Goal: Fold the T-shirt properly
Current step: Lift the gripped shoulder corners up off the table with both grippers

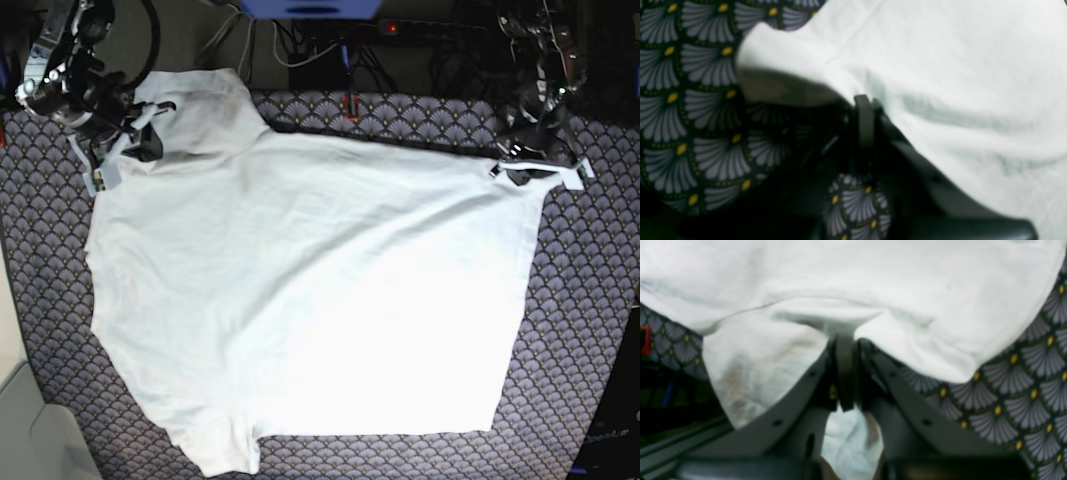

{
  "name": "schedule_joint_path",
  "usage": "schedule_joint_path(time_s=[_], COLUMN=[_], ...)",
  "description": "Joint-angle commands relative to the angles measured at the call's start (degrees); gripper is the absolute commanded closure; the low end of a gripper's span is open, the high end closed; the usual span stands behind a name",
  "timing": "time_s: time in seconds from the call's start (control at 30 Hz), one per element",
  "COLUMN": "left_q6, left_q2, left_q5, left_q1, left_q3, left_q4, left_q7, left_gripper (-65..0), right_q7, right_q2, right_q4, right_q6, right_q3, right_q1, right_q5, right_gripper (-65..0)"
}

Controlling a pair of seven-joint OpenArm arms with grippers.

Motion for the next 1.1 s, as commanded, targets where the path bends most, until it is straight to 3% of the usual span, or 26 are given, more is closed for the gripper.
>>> schedule_joint_path(time_s=[0.0, 0.43, 0.93, 1.07], left_q6=[-0.4, -0.4, -0.4, -0.4], left_q2=[-0.4, -0.4, -0.4, -0.4], left_q5=[-0.1, -0.1, -0.1, -0.1], left_q1=[0.0, 0.0, -0.2, -0.3], left_q3=[-0.2, -0.2, -0.2, -0.2], left_q4=[1.2, 1.2, 1.2, 1.2], left_q7=[-1.0, -1.0, -1.0, -1.0], left_gripper=[-0.6, -0.6, -0.6, -0.6], right_q7=[1.1, 1.4, 1.1, 1.0], right_q2=[0.6, 0.7, 2.0, 2.0], right_q4=[0.8, 1.0, 0.8, 0.9], right_q6=[0.2, 0.2, 0.2, 0.2], right_q3=[0.3, 0.3, -0.1, -0.2], right_q1=[0.2, -1.4, 2.5, 5.4], right_q5=[1.0, 1.3, 0.8, -4.1], right_gripper=[-1.5, -1.5, -1.7, -1.7])
